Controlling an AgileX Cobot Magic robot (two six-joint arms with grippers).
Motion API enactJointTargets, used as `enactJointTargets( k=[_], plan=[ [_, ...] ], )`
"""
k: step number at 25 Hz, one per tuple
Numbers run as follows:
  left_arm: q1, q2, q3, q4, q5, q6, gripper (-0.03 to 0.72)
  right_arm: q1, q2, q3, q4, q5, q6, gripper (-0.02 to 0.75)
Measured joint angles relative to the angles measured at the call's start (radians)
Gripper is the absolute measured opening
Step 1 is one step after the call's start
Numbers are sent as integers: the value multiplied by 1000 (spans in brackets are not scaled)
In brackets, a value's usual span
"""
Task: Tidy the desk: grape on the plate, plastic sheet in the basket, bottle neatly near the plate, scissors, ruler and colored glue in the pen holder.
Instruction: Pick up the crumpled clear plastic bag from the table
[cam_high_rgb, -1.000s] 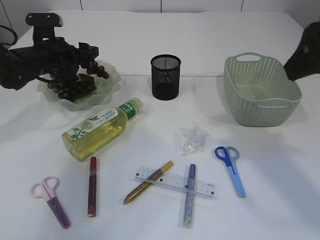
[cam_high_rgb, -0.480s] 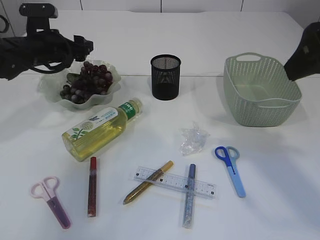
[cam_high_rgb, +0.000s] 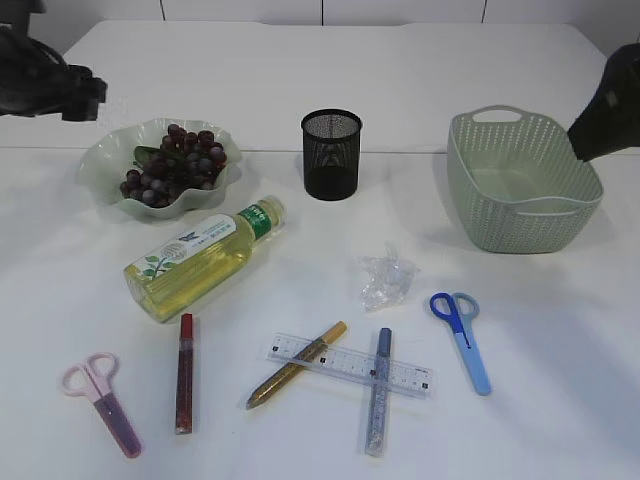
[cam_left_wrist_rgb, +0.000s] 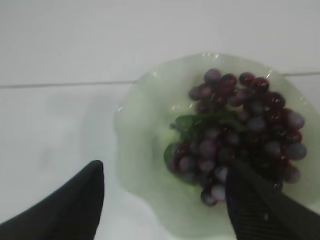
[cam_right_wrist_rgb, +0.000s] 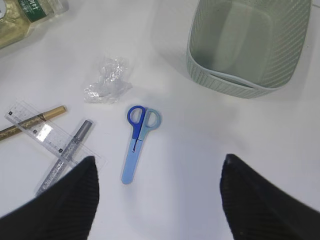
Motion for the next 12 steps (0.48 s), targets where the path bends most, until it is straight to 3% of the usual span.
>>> enactJointTargets(
  k=[4, 9, 12],
  plan=[
    [0, -84, 0, -81, 256, 83, 549, 0, 0, 0, 0, 0, 0, 584],
    [0, -140, 0, -335, 506, 374, 548, 0, 0, 0, 0, 0, 0, 584],
    [0, -167, 0, -419, 622, 425, 548, 0, 0, 0, 0, 2, 0, 584]
  ],
)
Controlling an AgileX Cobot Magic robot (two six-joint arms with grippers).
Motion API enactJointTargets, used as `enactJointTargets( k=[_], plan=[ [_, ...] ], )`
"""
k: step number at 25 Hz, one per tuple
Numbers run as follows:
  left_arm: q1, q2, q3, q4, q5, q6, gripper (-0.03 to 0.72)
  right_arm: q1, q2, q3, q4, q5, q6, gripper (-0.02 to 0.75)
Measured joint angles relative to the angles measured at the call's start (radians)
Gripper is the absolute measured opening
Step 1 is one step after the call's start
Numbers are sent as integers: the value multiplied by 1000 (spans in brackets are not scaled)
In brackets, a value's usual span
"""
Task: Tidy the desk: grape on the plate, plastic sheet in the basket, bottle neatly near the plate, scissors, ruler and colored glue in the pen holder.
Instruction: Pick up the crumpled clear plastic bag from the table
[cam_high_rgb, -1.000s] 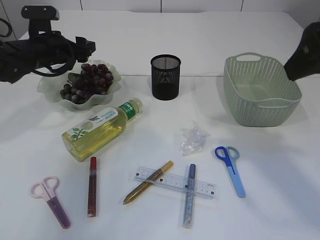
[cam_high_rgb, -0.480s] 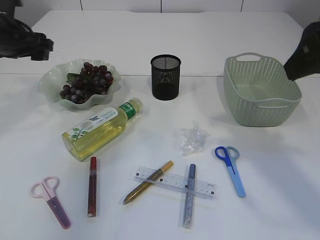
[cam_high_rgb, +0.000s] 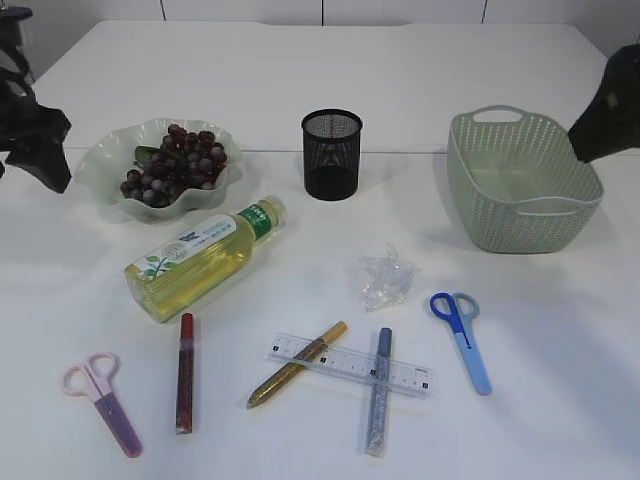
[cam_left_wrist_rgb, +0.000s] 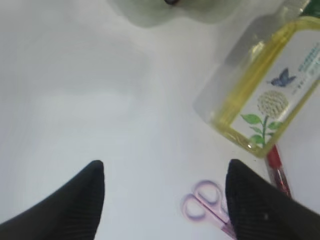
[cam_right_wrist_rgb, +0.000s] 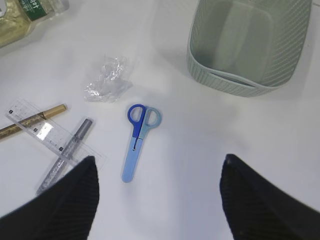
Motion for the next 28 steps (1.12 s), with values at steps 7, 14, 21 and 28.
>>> enactJointTargets(
  k=[7, 14, 21, 28],
  plan=[
    [0, -151, 0, -18, 96, 15, 548, 0, 0, 0, 37, 45, 0, 584],
    [0, -349, 121, -18, 105, 16, 539, 0, 0, 0, 117, 77, 0, 584],
    [0, -481, 309, -25, 114, 17, 517, 0, 0, 0, 126, 115, 3, 584],
    [0, -555, 414, -44, 115, 17, 489, 0, 16, 0, 126, 123, 50, 584]
  ],
)
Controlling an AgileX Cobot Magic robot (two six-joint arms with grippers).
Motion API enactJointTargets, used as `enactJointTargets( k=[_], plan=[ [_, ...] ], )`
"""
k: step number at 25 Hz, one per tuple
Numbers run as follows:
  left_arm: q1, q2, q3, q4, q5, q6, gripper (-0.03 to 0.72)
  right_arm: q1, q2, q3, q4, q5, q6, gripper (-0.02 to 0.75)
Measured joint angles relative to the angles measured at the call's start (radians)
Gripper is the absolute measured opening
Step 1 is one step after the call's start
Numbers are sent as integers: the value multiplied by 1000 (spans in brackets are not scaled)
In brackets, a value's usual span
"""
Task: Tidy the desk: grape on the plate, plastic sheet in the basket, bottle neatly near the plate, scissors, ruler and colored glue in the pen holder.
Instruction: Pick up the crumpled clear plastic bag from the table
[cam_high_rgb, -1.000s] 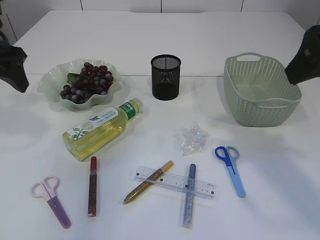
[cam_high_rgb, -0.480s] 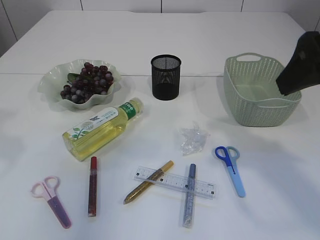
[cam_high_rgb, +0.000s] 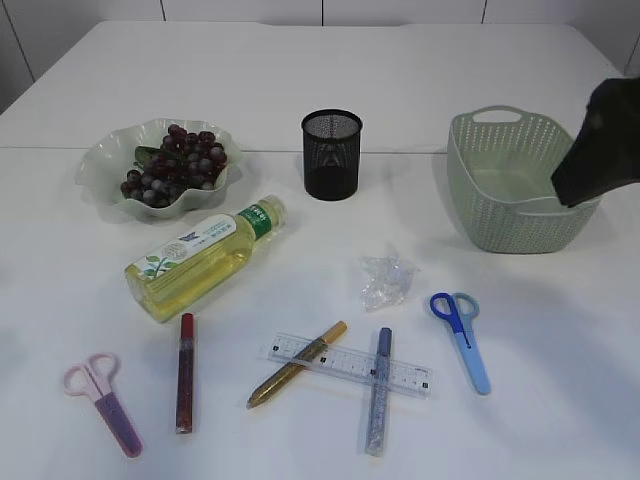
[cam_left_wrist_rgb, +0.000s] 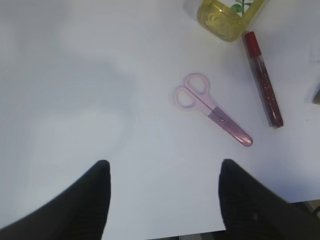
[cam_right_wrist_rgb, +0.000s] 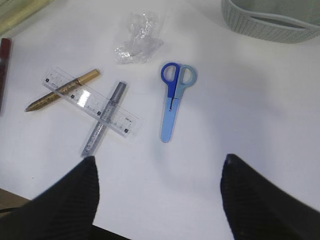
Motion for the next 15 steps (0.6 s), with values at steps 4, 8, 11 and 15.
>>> enactJointTargets(
  k=[4, 8, 11, 15],
  plan=[
    [0, -6, 17, -18, 0, 0, 487, 0, 77, -26, 33, 2, 4, 584],
    [0, -6, 17, -31, -13, 0, 487, 15, 198, -73, 82, -11, -10, 584],
    [0, -6, 17, -42, -18, 0, 486, 43, 307, -125, 91, -24, -53, 584],
    [0, -6, 17, -64, -20, 0, 486, 60, 458, -194, 95, -61, -121, 585]
  ],
)
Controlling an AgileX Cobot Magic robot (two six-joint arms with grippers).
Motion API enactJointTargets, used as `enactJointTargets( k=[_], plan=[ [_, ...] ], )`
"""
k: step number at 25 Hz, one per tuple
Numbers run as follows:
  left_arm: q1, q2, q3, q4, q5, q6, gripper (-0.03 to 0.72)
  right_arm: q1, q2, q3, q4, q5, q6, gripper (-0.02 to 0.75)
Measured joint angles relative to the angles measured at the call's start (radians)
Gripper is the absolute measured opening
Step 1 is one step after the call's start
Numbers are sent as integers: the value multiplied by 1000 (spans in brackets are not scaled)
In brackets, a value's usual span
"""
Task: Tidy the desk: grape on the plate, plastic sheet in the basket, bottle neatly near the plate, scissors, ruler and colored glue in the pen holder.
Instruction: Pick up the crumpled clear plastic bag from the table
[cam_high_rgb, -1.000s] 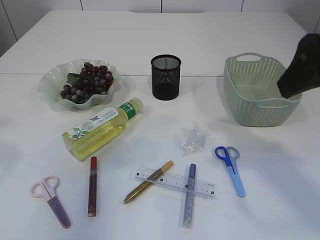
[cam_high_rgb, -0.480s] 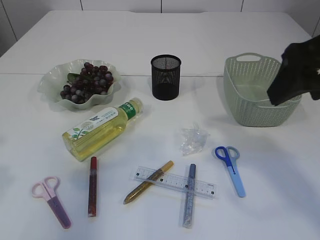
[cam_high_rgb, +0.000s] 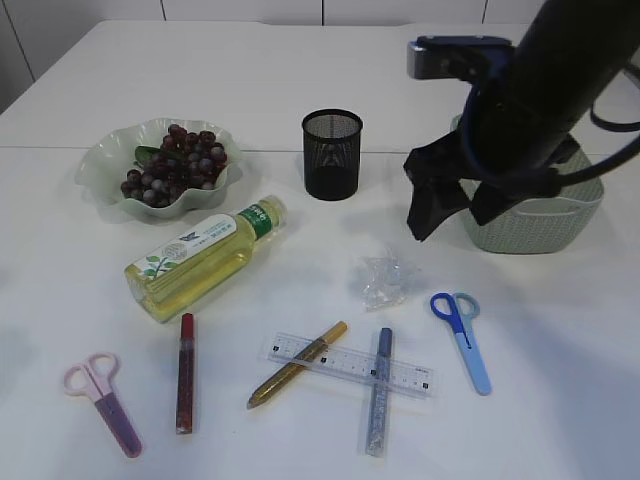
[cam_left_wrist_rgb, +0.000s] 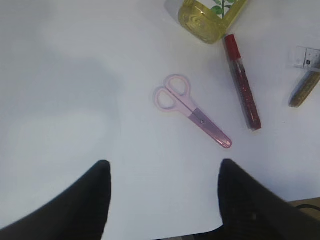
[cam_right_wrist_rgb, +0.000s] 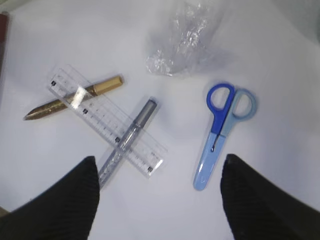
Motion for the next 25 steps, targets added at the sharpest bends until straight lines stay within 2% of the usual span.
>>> enactJointTargets(
  k=[6, 15, 25],
  plan=[
    [0, 0, 0, -7, -1, 0, 486, 2, 204, -124, 0, -26, -59, 618],
    [0, 0, 0, -9, -2, 0, 480, 2, 414, -285, -12, -38, -67, 621],
    [0, 0, 0, -9, -29, 0, 473, 2, 530, -310, -64, -52, -65, 624]
  ],
)
